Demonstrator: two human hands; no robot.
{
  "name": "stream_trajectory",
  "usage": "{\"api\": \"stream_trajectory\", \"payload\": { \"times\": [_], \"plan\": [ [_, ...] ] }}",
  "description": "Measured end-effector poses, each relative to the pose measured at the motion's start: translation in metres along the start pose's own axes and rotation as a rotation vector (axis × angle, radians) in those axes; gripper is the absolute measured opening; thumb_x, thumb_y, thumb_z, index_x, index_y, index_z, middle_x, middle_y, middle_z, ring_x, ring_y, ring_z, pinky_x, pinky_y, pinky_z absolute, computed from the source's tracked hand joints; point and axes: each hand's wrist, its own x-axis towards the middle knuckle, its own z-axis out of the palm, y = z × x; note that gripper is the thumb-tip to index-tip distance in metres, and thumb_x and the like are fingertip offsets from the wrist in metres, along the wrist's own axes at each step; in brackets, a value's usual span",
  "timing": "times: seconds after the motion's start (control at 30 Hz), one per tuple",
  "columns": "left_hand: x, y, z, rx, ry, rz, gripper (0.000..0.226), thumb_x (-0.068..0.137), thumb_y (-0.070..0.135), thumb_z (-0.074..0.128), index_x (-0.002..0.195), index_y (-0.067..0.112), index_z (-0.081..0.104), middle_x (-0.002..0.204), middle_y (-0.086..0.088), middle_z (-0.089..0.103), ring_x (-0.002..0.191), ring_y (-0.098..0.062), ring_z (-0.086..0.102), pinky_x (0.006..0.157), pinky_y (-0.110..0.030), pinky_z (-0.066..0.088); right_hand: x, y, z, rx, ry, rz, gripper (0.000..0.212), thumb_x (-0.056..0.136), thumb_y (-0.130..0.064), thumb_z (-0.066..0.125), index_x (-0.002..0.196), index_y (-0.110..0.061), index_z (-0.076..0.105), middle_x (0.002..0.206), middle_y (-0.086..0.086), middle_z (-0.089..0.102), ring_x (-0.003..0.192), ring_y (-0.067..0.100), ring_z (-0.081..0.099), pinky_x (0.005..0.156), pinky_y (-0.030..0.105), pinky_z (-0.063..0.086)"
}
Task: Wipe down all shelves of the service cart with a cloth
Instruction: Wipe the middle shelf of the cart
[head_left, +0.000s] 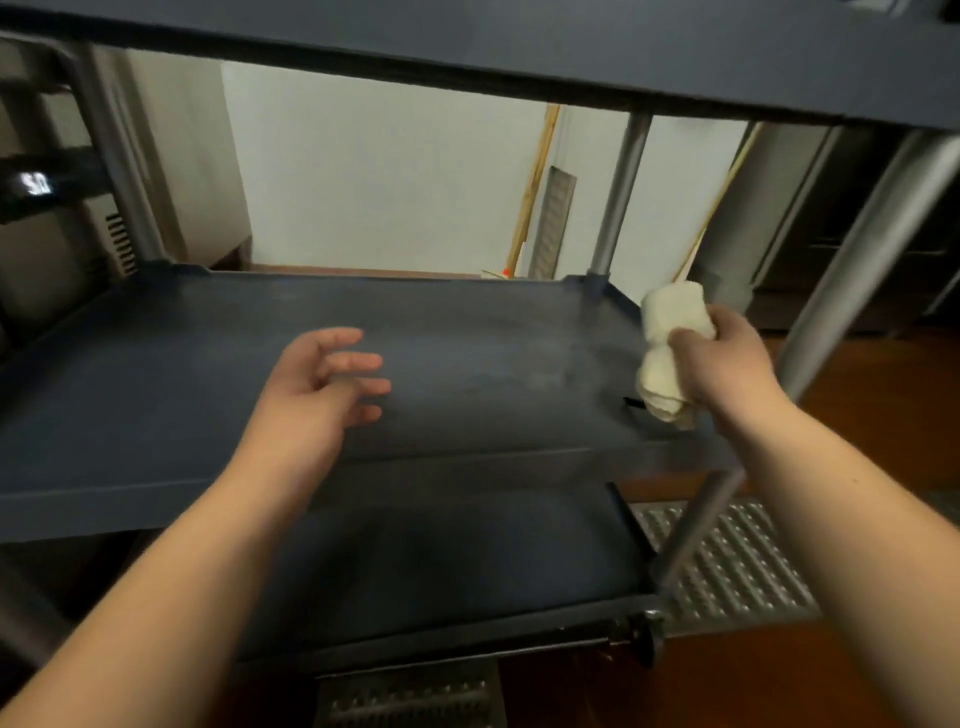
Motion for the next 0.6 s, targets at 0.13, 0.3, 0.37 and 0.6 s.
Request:
{"api": "stream_trajectory", "payload": {
  "times": [0.13,0.3,0.37,0.6],
  "plan": [
    [0.009,-0.006,0.058,0.008,-0.093,0.014,0.037,0.091,-0.011,0.041,0.118,0.013,0.051,0.099,-0.006,0.062,0.084,-0.021,0.065,0.072,-0.036,0.052,0.019,0.025,-0.014,-0.148,-0.028,-0.014,0.051,0.093,-0.026,0.053,0.143,-0.016,0.050,0.135,0.014,0.058,0.118,0.032,0.059,0.096,0.036,0.046],
    [0.003,-0.029,0.113,-0.011,-0.134,-0.013,0.039,0.092,-0.012,0.042,0.122,0.010,0.049,0.097,-0.003,0.061,0.081,-0.020,0.064,0.068,-0.032,0.052,0.028,0.040,-0.017,-0.281,-0.048,-0.107,0.055,0.092,-0.030,0.054,0.146,-0.017,0.047,0.140,0.013,0.051,0.125,0.032,0.053,0.106,0.040,0.043],
    [0.000,-0.034,0.128,-0.027,-0.140,-0.025,0.040,0.091,-0.013,0.043,0.123,0.009,0.049,0.096,-0.004,0.061,0.079,-0.020,0.064,0.067,-0.031,0.051,0.032,0.042,-0.018,-0.349,-0.034,-0.183,0.054,0.095,-0.029,0.054,0.146,-0.019,0.043,0.142,0.012,0.046,0.127,0.032,0.049,0.106,0.039,0.040],
    [0.002,-0.031,0.137,0.030,-0.103,-0.029,0.040,0.091,-0.013,0.041,0.122,0.011,0.050,0.098,-0.006,0.062,0.082,-0.024,0.065,0.071,-0.037,0.052,0.041,0.052,-0.001,-0.588,-0.035,-0.348,0.046,0.097,-0.029,0.056,0.139,-0.016,0.047,0.135,0.014,0.045,0.115,0.035,0.055,0.096,0.041,0.046]
  ]
}}
